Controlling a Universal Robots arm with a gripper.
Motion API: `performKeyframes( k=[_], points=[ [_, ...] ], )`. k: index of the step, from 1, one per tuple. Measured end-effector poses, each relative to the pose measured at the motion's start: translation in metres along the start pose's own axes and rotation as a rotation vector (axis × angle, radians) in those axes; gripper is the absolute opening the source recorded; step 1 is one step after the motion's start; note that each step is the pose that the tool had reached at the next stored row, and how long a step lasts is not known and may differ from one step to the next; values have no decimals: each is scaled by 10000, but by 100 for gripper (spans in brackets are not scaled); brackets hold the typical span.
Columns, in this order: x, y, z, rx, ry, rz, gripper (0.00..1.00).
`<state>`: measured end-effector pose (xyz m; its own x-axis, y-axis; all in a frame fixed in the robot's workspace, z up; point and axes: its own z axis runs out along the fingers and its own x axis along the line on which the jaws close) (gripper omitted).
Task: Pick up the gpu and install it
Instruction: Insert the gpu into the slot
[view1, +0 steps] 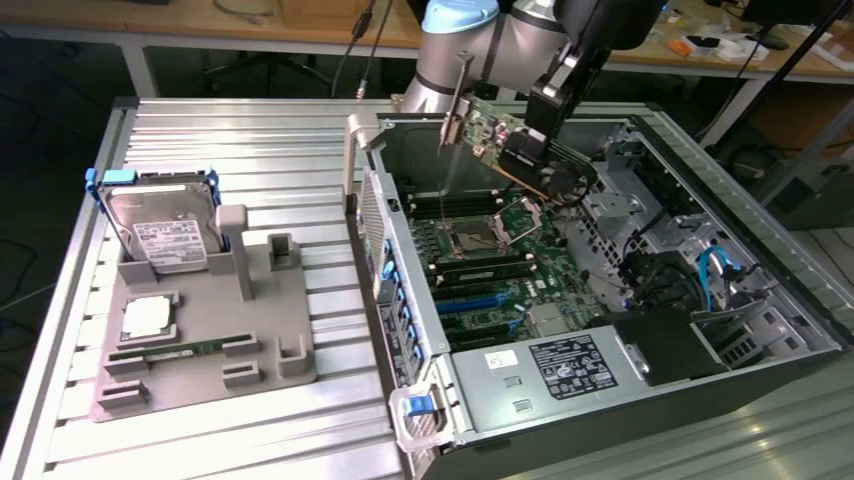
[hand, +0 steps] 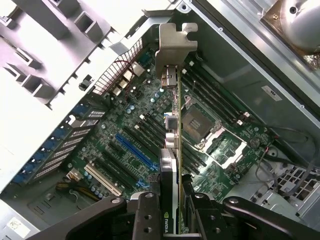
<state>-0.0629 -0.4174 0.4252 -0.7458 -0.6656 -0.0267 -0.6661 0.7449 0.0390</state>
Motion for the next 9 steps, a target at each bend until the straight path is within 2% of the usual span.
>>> performKeyframes(
  k=[9],
  points=[
    [-8, 8, 1, -10, 12, -339, 27]
  ],
)
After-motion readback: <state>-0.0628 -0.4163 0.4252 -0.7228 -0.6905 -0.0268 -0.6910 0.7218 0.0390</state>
